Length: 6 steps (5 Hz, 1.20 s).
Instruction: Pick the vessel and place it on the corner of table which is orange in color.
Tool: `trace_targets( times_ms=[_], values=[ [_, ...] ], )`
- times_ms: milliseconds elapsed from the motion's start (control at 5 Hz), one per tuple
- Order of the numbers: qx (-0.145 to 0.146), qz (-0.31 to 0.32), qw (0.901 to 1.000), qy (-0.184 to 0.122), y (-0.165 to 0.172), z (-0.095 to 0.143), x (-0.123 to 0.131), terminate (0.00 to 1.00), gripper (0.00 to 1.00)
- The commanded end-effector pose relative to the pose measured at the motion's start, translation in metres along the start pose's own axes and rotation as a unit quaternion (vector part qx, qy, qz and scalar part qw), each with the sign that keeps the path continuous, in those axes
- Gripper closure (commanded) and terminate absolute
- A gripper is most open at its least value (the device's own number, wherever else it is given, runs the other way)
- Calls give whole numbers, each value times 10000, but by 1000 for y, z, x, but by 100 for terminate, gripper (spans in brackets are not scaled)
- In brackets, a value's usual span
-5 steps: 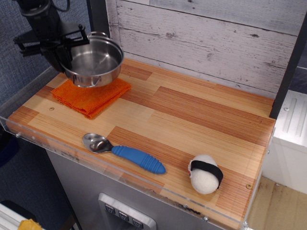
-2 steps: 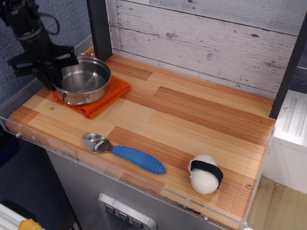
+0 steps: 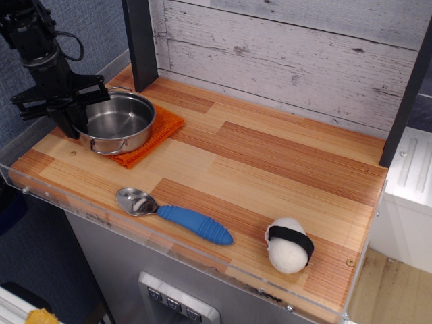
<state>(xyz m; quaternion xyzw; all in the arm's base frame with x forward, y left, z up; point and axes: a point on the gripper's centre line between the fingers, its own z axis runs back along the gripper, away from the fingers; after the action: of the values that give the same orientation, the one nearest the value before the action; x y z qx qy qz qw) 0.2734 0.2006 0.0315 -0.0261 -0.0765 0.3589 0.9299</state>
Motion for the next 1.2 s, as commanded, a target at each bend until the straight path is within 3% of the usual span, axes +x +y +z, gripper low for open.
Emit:
trace_targets(
  times_ms=[0, 400, 800, 1000],
  values=[
    [27, -1, 9999, -129, 8, 10, 8, 0, 0],
    [63, 48, 9998, -187, 15, 13, 10, 0, 0],
    [-191, -156, 9979, -606, -12, 62, 5, 0, 0],
    [-404, -367, 9950, -835, -30, 95, -11, 0, 0]
  ],
)
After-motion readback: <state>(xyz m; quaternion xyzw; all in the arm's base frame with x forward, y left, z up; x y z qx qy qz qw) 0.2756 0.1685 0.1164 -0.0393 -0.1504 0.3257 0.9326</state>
